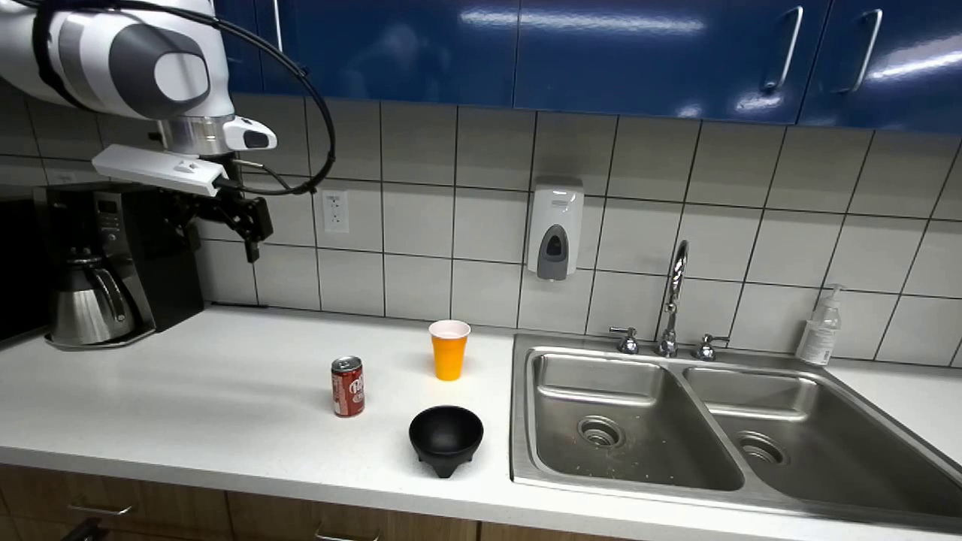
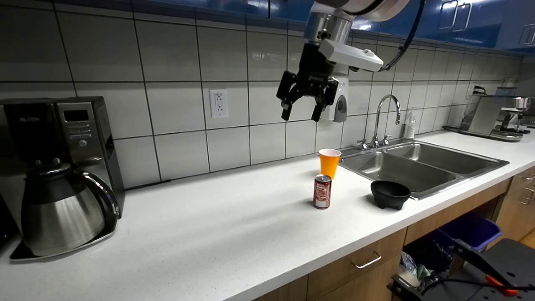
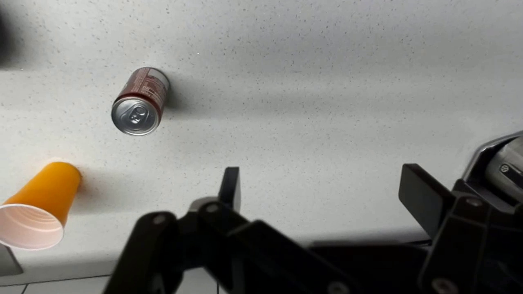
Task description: Put the red can inside the black bowl
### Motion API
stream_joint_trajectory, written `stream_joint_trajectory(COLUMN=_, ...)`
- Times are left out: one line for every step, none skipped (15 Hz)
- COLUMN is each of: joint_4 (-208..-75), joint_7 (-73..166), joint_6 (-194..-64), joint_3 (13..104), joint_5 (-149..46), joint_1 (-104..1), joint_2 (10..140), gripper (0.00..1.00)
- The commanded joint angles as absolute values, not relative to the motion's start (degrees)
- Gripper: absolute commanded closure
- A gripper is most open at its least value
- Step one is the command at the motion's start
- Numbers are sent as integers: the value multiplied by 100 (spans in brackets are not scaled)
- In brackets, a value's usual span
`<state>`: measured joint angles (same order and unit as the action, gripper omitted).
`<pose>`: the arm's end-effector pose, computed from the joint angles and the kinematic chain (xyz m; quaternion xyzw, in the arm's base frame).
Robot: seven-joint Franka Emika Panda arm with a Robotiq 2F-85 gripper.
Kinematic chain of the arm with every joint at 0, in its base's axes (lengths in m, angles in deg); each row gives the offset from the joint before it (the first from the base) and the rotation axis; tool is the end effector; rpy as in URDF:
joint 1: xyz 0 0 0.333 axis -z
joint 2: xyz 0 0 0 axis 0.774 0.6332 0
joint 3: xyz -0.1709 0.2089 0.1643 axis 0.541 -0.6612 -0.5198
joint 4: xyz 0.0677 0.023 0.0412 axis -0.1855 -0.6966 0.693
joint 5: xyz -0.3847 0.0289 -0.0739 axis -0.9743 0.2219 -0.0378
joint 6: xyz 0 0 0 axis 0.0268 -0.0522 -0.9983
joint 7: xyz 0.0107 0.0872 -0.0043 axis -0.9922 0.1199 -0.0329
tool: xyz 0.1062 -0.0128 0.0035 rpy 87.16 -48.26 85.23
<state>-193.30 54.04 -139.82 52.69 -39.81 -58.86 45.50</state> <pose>0.4584 0.0763 0.3888 -0.9892 -0.0515 -0.1254 0.0557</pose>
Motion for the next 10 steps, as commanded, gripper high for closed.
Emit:
stream_joint_trajectory(joint_4=-19248, joint_7=5011, joint_6=-14247, joint_3=5159, joint_5=-4113, joint_1=-5696, joint_2=4812, gripper=0)
stream_joint_trajectory(joint_4=-19239, joint_7=4833, joint_6=-14328, joint_3=5128, joint_5=-4190, joint_1=-5650, joint_2=4888, gripper=0)
stream_joint_trajectory(joint_4=-19237, joint_7=4674, joint_6=-14397, joint_3=5101, joint_5=-4252, joint_1=-5618, joint_2=4950, gripper=0)
stream_joint_trajectory(joint_4=-19231, joint_7=4493, joint_6=-14457, joint_3=5074, joint_5=-4322, joint_1=-5591, joint_2=5013, gripper=0)
stream_joint_trajectory(joint_4=-19222, joint_7=4302, joint_6=-14494, joint_3=5044, joint_5=-4410, joint_1=-5572, joint_2=5078, gripper=0)
stream_joint_trajectory(joint_4=-19215, joint_7=4057, joint_6=-14566, joint_3=5008, joint_5=-4534, joint_1=-5549, joint_2=5148, gripper=0)
stream_joint_trajectory(joint_4=-19203, joint_7=3857, joint_6=-14604, joint_3=4980, joint_5=-4631, joint_1=-5539, joint_2=5210, gripper=0)
stream_joint_trajectory(joint_4=-19196, joint_7=3622, joint_6=-14639, joint_3=4948, joint_5=-4760, joint_1=-5523, joint_2=5270, gripper=0)
stream_joint_trajectory(joint_4=-19193, joint_7=3390, joint_6=-14679, joint_3=4925, joint_5=-4894, joint_1=-5511, joint_2=5321, gripper=0)
stream_joint_trajectory(joint_4=-19178, joint_7=3170, joint_6=-14707, joint_3=4909, joint_5=-5025, joint_1=-5498, joint_2=5398, gripper=0)
